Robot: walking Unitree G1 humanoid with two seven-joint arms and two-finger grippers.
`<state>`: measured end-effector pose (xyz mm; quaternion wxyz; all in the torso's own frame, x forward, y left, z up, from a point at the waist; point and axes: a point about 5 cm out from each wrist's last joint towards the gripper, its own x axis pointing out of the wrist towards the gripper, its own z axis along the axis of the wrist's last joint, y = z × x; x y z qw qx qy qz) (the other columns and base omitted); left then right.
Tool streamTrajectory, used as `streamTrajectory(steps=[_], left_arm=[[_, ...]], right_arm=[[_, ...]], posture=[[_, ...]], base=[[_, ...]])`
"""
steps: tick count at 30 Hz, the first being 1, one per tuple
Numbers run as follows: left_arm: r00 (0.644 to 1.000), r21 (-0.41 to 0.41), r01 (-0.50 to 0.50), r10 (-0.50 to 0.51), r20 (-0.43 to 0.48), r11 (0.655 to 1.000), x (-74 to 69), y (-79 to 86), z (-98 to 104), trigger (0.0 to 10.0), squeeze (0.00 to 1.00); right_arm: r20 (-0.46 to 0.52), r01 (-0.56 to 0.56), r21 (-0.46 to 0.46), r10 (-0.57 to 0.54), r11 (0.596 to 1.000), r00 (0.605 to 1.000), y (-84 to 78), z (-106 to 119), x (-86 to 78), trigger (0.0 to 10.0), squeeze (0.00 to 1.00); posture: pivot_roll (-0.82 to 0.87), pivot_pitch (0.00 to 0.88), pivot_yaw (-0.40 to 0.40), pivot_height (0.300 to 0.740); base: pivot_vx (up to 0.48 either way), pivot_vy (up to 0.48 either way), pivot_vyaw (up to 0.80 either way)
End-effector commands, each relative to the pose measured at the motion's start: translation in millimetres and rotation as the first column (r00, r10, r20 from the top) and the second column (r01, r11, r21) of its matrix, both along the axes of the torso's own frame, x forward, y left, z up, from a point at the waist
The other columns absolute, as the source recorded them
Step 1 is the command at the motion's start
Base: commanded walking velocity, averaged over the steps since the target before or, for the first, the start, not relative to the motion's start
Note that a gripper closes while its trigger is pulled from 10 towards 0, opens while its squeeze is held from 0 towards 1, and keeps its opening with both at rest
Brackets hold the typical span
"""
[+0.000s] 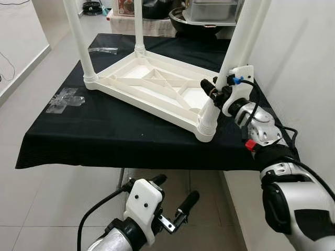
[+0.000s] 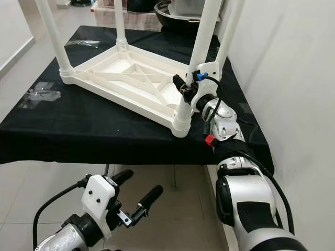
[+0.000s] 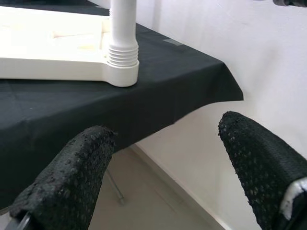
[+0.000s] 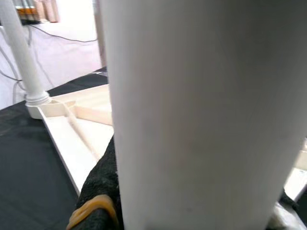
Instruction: Building children table
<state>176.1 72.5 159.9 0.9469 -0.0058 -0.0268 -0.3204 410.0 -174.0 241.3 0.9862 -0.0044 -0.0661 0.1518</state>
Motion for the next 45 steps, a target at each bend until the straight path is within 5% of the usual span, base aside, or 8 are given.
streamTrajectory(steps=[1, 15, 25, 27, 30, 31, 42, 45], left_arm=[[1.000, 0.005, -0.010, 0.010, -0.007, 1.000, 0.4, -0.5, -3, 10.0, 0.00], [1.000, 0.003, -0.014, 0.014, -0.007, 1.000, 1.6, -1.1, -3, 10.0, 0.00], [1.000, 0.003, -0.015, 0.015, -0.006, 1.000, 2.1, -1.3, -3, 10.0, 0.00], [1.000, 0.003, -0.015, 0.015, -0.006, 1.000, 2.1, -1.3, -3, 10.0, 0.00], [1.000, 0.003, -0.015, 0.015, -0.007, 1.000, 2.2, -1.3, -3, 10.0, 0.00], [1.000, 0.004, -0.015, 0.015, -0.007, 1.000, 2.6, -1.4, -3, 10.0, 0.00], [1.000, 0.002, -0.019, 0.019, -0.007, 1.000, 3.8, -1.6, -3, 10.0, 0.00], [1.000, 0.002, -0.020, 0.020, -0.006, 1.000, 4.1, -1.9, -4, 10.0, 0.00]], right_arm=[[-0.176, 0.090, -0.057, -0.099, 0.994, 0.979, -6.6, -46, -4.4, 10.0, 0.00], [-0.309, 0.478, -0.013, -0.459, 0.878, 0.833, -5.3, -58, -1.5, 10.0, 0.00], [-0.291, 0.713, 0.033, -0.676, 0.700, 0.677, 13.5, -52, -6.1, 10.0, 0.00], [-0.291, 0.713, 0.033, -0.676, 0.700, 0.677, 13.5, -52, -6.1, 10.0, 0.00], [-0.272, 0.756, 0.053, -0.719, 0.653, 0.640, 21.6, -49, -8.4, 10.0, 0.00], [-0.233, 0.801, 0.056, -0.772, 0.597, 0.591, 37.0, -45, -12.6, 10.0, 0.00], [-0.131, 0.861, 0.026, -0.852, 0.508, 0.507, 83.4, -30, -25.1, 10.0, 0.00], [-0.175, 0.901, -0.021, -0.888, 0.434, 0.424, 80.7, -31, -25.5, 10.0, 0.00]], posture=[[0.09, 0.147, -0.048, 0.740], [0.09, 0.158, -0.057, 0.740], [0.09, 0.162, -0.057, 0.740], [0.09, 0.162, -0.057, 0.740], [0.09, 0.163, -0.058, 0.740], [0.09, 0.163, -0.063, 0.740], [0.09, 0.164, -0.066, 0.740], [0.09, 0.164, -0.068, 0.740]], base=[[0.000, 0.000, 0.00], [0.000, 0.000, 0.00], [0.000, 0.000, 0.00], [0.000, 0.000, 0.00], [0.000, 0.000, 0.00], [0.000, 0.000, 0.00], [0.000, 0.000, 0.00], [0.000, 0.000, 0.00]])
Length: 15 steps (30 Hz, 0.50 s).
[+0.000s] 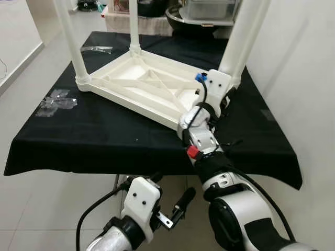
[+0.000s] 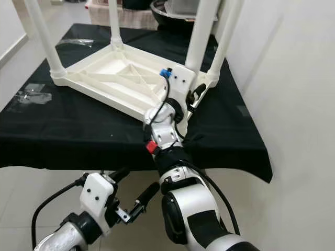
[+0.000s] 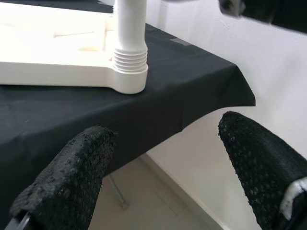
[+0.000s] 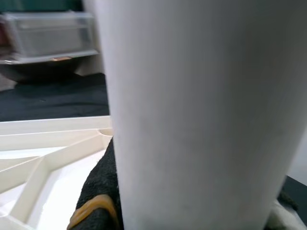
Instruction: Building children table
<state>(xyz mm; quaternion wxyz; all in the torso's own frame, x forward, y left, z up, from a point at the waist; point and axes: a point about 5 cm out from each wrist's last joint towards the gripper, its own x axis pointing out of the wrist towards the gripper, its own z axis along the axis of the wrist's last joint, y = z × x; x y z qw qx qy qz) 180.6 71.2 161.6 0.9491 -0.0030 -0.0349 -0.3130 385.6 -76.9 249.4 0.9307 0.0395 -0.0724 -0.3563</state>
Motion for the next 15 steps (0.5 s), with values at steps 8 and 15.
streamTrajectory(steps=[8, 15], left_arm=[[1.000, 0.001, -0.007, 0.007, -0.023, 1.000, 0.4, -1.0, -6, 10.0, 0.00], [1.000, 0.000, -0.006, 0.006, -0.027, 1.000, 0.0, -1.0, -7, 10.0, 0.00]], right_arm=[[-0.187, 0.109, 0.074, -0.094, 0.991, 0.978, -16.8, -36, -0.2, 10.0, 0.00], [-0.108, 0.078, 0.043, -0.073, 0.996, 0.991, -10.0, -20, -1.6, 10.0, 0.00]], posture=[[0.08, 0.163, -0.069, 0.740], [0.08, 0.155, -0.067, 0.740]], base=[[0.000, 0.000, 0.00], [0.000, 0.000, 0.00]])
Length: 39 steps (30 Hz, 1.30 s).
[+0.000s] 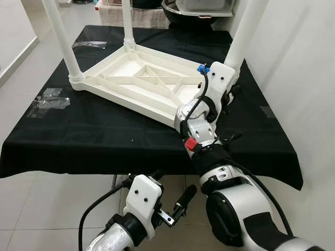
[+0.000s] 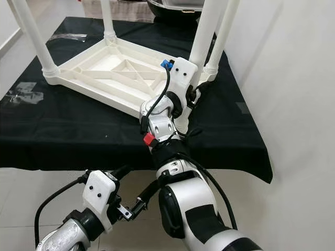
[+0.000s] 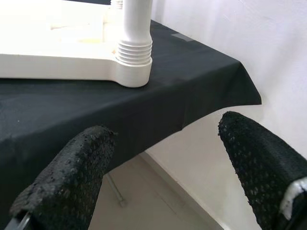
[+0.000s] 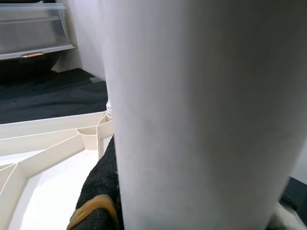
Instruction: Building children table
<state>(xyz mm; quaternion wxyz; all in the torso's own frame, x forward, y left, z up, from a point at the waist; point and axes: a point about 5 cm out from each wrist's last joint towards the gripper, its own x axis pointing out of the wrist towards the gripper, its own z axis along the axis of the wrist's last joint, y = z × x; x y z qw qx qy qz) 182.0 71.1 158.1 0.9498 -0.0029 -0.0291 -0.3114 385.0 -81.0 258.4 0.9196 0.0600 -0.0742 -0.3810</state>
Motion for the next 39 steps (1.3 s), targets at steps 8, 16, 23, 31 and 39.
streamTrajectory(steps=[8, 16, 23, 31, 39], left_arm=[[1.000, 0.000, 0.001, -0.001, -0.014, 1.000, -1.2, -1.0, -5, 10.0, 0.00], [1.000, 0.001, 0.003, -0.003, -0.016, 1.000, -2.0, -0.9, -5, 10.0, 0.00], [1.000, 0.002, 0.005, -0.005, -0.014, 1.000, -2.0, -1.5, -6, 10.0, 0.00], [1.000, 0.001, 0.005, -0.005, -0.013, 1.000, -1.8, -1.6, -6, 10.0, 0.00], [1.000, 0.002, 0.006, -0.006, -0.011, 1.000, -1.4, -1.4, -5, 10.0, 0.00]], right_arm=[[-0.166, -0.023, 0.001, 0.022, 1.000, 0.986, -2.4, -40, 0.1, 10.0, 0.00], [-0.146, -0.047, 0.001, 0.047, 0.999, 0.988, -5.5, -39, 1.2, 10.0, 0.00], [-0.137, -0.037, 0.004, 0.037, 0.999, 0.990, -11.0, -35, 2.2, 10.0, 0.00], [-0.029, -0.063, -0.011, 0.063, 0.998, 0.998, -14.2, -10, 4.9, 10.0, 0.00], [0.177, -0.081, -0.058, 0.090, 0.995, 0.980, -12.6, 49, 3.8, 10.0, 0.00]], posture=[[0.08, 0.146, -0.067, 0.740], [0.08, 0.136, -0.068, 0.740], [0.08, 0.132, -0.066, 0.740], [0.08, 0.136, -0.067, 0.740], [0.08, 0.139, -0.068, 0.740]], base=[[0.000, 0.000, 0.00], [0.000, 0.000, 0.00], [0.000, 0.000, 0.00], [0.000, 0.000, 0.00], [0.000, 0.000, 0.00]])
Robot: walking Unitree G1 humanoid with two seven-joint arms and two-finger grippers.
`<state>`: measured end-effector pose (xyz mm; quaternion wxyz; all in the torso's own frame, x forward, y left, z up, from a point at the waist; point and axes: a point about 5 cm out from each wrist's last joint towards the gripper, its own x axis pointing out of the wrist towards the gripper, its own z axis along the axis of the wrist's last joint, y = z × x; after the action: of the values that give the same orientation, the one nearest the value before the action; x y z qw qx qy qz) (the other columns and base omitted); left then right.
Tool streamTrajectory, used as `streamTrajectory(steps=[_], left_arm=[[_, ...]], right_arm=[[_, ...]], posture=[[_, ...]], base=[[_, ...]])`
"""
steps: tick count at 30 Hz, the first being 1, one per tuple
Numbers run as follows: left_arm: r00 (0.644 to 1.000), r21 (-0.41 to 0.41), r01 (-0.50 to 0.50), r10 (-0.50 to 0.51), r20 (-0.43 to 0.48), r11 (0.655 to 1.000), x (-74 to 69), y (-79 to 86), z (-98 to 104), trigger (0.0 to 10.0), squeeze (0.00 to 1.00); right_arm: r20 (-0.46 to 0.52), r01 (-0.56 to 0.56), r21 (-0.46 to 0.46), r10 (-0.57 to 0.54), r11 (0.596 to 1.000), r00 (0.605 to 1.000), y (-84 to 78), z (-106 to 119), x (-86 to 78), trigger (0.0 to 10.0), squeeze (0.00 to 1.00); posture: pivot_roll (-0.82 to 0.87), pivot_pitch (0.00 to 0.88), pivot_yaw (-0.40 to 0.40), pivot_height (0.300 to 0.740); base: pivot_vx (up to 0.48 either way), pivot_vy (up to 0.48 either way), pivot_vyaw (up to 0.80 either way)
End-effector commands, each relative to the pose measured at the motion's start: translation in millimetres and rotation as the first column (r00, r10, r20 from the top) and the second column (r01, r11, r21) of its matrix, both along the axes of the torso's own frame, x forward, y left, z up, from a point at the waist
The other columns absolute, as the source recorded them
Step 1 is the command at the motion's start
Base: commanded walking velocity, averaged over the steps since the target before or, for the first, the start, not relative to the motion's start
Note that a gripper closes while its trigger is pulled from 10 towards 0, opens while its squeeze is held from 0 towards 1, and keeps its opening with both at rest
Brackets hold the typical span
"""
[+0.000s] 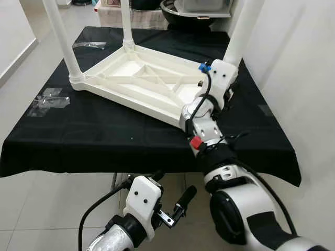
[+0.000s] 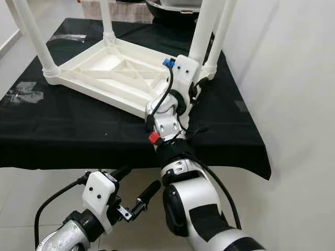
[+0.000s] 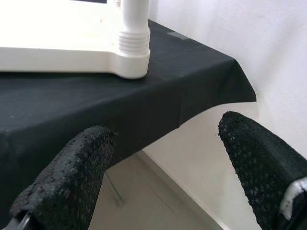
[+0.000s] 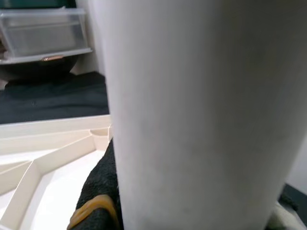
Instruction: Building children table
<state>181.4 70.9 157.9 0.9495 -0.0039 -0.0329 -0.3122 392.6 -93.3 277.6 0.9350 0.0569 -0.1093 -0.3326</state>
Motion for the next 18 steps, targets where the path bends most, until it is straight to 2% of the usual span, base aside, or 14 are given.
streamTrajectory(steps=[1, 5, 8, 9, 10, 13, 15, 18], left_arm=[[1.000, 0.006, 0.004, -0.004, -0.017, 1.000, -0.8, -1.1, -4, 10.0, 0.00], [1.000, 0.006, 0.004, -0.004, -0.017, 1.000, -0.8, -1.0, -4, 10.0, 0.00], [1.000, 0.006, 0.006, -0.006, -0.017, 1.000, -0.6, -0.9, -4, 10.0, 0.00], [1.000, 0.007, 0.006, -0.006, -0.016, 1.000, -0.6, -0.9, -4, 10.0, 0.00], [1.000, 0.007, 0.006, -0.006, -0.016, 1.000, -0.6, -0.9, -4, 10.0, 0.00], [1.000, 0.008, 0.005, -0.005, -0.015, 1.000, -0.5, -0.9, -4, 10.0, 0.00], [1.000, 0.008, 0.005, -0.005, -0.015, 1.000, -0.5, -0.9, -4, 10.0, 0.00], [1.000, 0.008, 0.005, -0.004, -0.015, 1.000, -0.5, -0.9, -4, 10.0, 0.00]], right_arm=[[0.121, 0.005, -0.003, -0.004, 1.000, 0.993, -0.4, 33, -3.7, 10.0, 0.00], [0.121, 0.002, 0.004, -0.002, 1.000, 0.993, -0.6, 34, -3.4, 10.0, 0.00], [0.103, -0.012, -0.009, 0.013, 1.000, 0.995, -0.3, 26, -2.8, 10.0, 0.00], [0.068, -0.021, -0.018, 0.022, 1.000, 0.997, 0.8, 17, -2.0, 10.0, 0.00], [0.068, -0.021, -0.018, 0.022, 1.000, 0.997, 0.8, 17, -2.0, 10.0, 0.00], [-0.056, -0.063, -0.035, 0.061, 0.997, 0.997, 4.9, -13, 0.6, 10.0, 0.00], [-0.056, -0.063, -0.035, 0.061, 0.997, 0.997, 4.9, -13, 0.6, 10.0, 0.00], [-0.140, -0.085, -0.049, 0.078, 0.995, 0.987, 7.4, -30, 1.5, 10.0, 0.00]], posture=[[0.08, 0.141, -0.069, 0.740], [0.08, 0.141, -0.066, 0.740], [0.08, 0.142, -0.066, 0.740], [0.08, 0.142, -0.066, 0.740], [0.08, 0.142, -0.066, 0.740], [0.08, 0.145, -0.067, 0.740], [0.08, 0.145, -0.067, 0.740], [0.08, 0.147, -0.065, 0.740]], base=[[0.000, 0.000, 0.00], [0.000, 0.000, 0.00], [0.000, 0.000, 0.00], [0.000, 0.000, 0.00], [0.000, 0.000, 0.00], [0.000, 0.000, 0.00], [0.000, 0.000, 0.00], [0.000, 0.000, 0.00]])
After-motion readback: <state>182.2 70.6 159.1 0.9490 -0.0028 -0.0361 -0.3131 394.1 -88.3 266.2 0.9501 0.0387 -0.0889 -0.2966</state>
